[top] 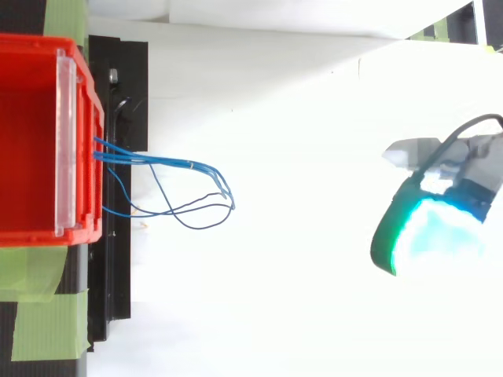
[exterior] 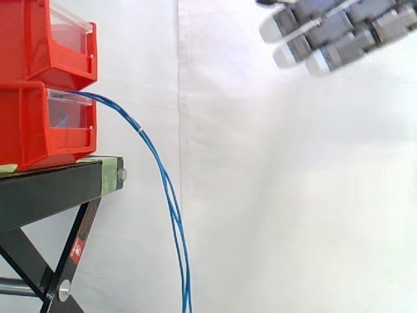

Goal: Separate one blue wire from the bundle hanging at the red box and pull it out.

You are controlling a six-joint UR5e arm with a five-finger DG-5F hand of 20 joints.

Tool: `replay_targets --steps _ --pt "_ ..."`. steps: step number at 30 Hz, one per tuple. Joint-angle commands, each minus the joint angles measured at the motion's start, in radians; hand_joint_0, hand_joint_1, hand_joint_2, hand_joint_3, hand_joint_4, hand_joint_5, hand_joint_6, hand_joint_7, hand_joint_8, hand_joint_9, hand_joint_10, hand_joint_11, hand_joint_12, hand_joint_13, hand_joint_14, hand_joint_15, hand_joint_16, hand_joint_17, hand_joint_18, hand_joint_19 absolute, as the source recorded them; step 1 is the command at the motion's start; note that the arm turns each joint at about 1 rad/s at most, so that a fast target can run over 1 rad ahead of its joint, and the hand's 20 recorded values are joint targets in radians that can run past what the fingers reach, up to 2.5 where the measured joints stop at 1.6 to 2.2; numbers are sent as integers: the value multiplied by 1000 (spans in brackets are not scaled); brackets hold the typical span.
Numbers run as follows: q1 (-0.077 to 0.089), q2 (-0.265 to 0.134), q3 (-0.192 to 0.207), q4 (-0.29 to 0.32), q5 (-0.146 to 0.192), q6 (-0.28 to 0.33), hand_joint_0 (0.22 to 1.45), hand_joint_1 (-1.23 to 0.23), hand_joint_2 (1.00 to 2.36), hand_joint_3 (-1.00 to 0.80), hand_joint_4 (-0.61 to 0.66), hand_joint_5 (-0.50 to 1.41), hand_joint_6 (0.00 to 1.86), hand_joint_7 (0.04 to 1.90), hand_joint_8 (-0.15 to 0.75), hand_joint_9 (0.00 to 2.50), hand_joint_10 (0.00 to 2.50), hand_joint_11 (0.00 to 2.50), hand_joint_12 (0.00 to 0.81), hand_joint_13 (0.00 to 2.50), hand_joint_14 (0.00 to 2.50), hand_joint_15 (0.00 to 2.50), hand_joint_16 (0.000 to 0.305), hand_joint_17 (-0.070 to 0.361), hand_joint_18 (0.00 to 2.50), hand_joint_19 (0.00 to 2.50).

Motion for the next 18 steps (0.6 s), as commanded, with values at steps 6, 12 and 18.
replay_targets --steps 6,12,18 --pt "0 -1 0 -160 113 -429 577 -736 1000 -500 151 -211 502 805 213 138 0 0 334 26 0 26 62 140 0 0" --pt "0 1 -1 -144 225 -712 571 -750 1000 -500 150 -207 503 829 215 143 0 0 336 32 0 34 62 139 0 0" --pt "0 1 0 -74 274 -883 561 -748 1000 -500 165 -205 502 841 220 170 0 0 339 36 2 32 62 139 0 0"
